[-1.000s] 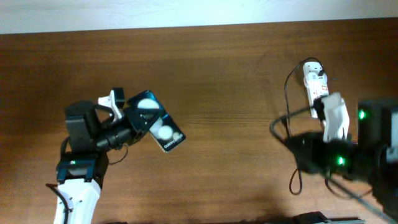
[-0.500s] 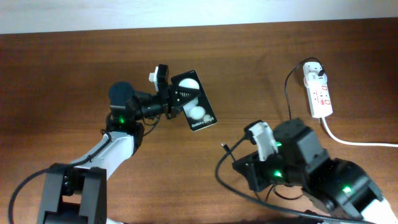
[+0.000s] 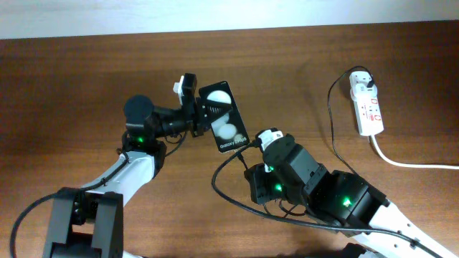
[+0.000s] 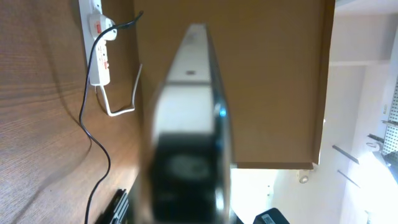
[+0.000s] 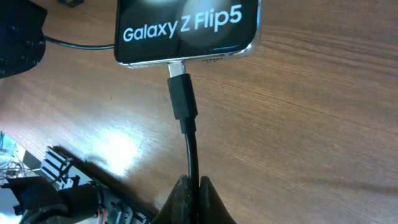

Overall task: Plug charger to phone and switch on socket
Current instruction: 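Insert the cable plug into the phone's bottom port with the right gripper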

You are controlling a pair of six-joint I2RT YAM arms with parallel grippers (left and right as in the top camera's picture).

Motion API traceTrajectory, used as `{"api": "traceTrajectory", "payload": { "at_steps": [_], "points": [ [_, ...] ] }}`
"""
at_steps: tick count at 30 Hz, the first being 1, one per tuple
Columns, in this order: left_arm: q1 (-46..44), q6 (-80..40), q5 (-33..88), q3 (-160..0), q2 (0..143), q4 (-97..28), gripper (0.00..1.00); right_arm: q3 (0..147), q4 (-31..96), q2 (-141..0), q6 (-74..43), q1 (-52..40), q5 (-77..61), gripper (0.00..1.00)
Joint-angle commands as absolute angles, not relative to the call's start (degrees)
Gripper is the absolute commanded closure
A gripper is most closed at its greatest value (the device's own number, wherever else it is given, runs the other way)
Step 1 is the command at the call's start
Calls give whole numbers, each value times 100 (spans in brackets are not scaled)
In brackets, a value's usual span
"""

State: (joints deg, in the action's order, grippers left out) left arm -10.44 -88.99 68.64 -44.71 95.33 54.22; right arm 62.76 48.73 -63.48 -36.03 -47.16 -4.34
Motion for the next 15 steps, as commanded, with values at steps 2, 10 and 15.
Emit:
{"api": "traceTrajectory", "payload": {
  "at_steps": [2, 10, 15],
  "points": [
    [-1046, -8932, 7113, -4547, 9491, 5575, 100, 6289, 4836, -6337, -3760, -4762, -421, 96],
    [-1046, -8934, 7275, -4547, 9491, 5572, 100, 6289, 4447, -6337, -3758, -4762, -399, 96],
    [-1046, -8936, 7404, -4547, 9491, 5572, 100, 6289, 4213, -6514, -3756, -4762, -377, 96]
  ]
}}
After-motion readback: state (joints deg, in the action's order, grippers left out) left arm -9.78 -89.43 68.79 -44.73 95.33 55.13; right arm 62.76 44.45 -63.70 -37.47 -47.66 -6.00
